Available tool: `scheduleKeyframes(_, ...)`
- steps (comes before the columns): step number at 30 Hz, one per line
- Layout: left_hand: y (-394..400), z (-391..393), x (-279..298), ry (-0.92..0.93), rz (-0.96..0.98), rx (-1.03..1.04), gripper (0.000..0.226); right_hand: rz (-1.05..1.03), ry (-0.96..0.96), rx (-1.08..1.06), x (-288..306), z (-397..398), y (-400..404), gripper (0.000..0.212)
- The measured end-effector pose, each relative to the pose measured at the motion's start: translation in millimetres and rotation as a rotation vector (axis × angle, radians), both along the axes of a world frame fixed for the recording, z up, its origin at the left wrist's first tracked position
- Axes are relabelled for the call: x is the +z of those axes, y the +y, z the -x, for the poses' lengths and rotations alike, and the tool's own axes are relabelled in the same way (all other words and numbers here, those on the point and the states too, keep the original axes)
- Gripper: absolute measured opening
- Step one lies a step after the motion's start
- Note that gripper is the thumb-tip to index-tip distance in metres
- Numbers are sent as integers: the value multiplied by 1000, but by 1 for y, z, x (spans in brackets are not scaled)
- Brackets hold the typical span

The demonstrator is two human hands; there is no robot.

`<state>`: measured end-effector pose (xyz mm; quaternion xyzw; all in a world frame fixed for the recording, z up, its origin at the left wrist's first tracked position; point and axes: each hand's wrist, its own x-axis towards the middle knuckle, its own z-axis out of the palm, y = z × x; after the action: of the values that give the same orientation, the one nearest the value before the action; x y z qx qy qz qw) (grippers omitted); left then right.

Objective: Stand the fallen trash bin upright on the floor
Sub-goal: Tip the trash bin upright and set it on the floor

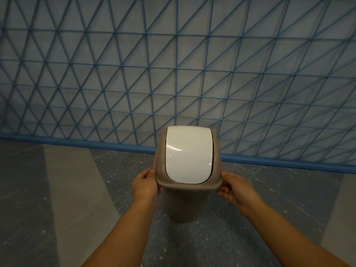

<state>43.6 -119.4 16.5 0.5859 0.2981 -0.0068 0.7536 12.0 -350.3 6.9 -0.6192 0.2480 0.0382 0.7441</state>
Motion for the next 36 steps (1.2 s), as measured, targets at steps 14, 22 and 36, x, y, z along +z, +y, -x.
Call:
scheduleKeyframes(14,16,10,0,-19,23,-183,20,21,-116,-86,-1,37,30,41)
scheduleKeyframes(22,7,4,-5,-40,75,-203,37,-22,-180,-206,2,37,31,42)
scheduleKeyframes(36,-87,-86,-4,23,171,-299,35,-16,-180,-370,3,-43,-50,42)
